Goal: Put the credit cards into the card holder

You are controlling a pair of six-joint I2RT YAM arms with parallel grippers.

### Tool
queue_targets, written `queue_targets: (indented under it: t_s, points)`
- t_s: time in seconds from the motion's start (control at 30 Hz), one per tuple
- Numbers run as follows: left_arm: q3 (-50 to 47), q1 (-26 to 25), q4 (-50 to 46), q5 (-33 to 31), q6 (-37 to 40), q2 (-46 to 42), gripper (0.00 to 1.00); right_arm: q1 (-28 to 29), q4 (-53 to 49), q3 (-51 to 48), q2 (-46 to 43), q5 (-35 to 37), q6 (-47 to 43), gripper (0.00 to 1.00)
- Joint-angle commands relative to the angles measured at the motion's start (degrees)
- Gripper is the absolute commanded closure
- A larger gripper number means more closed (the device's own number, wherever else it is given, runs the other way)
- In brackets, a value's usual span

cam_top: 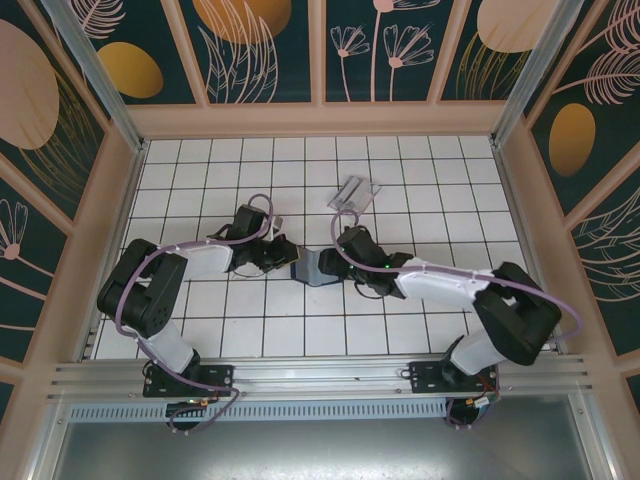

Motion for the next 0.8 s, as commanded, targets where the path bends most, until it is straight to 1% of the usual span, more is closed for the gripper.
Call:
queue_targets:
  t_s: [0.0, 0.07, 0.2, 0.3, 0.4, 0.43, 0.47, 0.5, 0.57, 0.77]
  points:
    - [-0.9, 0.0, 0.6, -1.0, 0.0, 0.4, 0.78, -2.2, -5.2, 1.8, -3.4, 3.5, -2.8, 0.31]
    - [-1.0, 0.0, 1.0, -1.3, 0.1, 0.8, 0.68, -4.9, -6.2, 3.8, -3.0, 2.7, -3.9, 0.31]
    - [-0.8, 0.0, 0.8, -2.2, 0.4, 0.7, 0.58, -9.8, -9.0, 10.0, 0.3, 2.8, -7.5, 0.31]
    - [-0.6, 0.0, 0.7, -2.3, 0.8, 0.2, 0.59, -12.9, -10.0, 14.5, 4.0, 3.1, -11.5, 0.28]
    - [-0.6, 0.0, 0.5, -2.0, 1.1, 0.0, 0.63, -16.5, -12.2, 19.4, 8.4, 4.2, -14.3, 0.23]
    - [-0.7, 0.0, 0.5, -1.8, 1.3, 0.0, 0.64, -17.1, -12.8, 21.0, 9.7, 3.2, -14.3, 0.22]
    - [-0.8, 0.0, 0.5, -1.7, 1.5, -0.1, 0.65, -19.2, -13.1, 22.3, 10.8, 1.7, -13.8, 0.22]
    - [-0.7, 0.0, 0.5, -1.8, 1.5, -0.1, 0.65, -20.0, -13.0, 23.5, 11.4, 0.4, -13.0, 0.22]
    - [-1.0, 0.0, 0.5, -1.9, 1.3, -0.3, 0.65, -20.9, -13.7, 26.7, 12.9, -1.4, -10.8, 0.22]
    - [-1.3, 0.0, 1.1, -1.9, 1.2, -0.6, 0.66, -21.4, -16.0, 36.6, 18.8, -2.1, -5.7, 0.3]
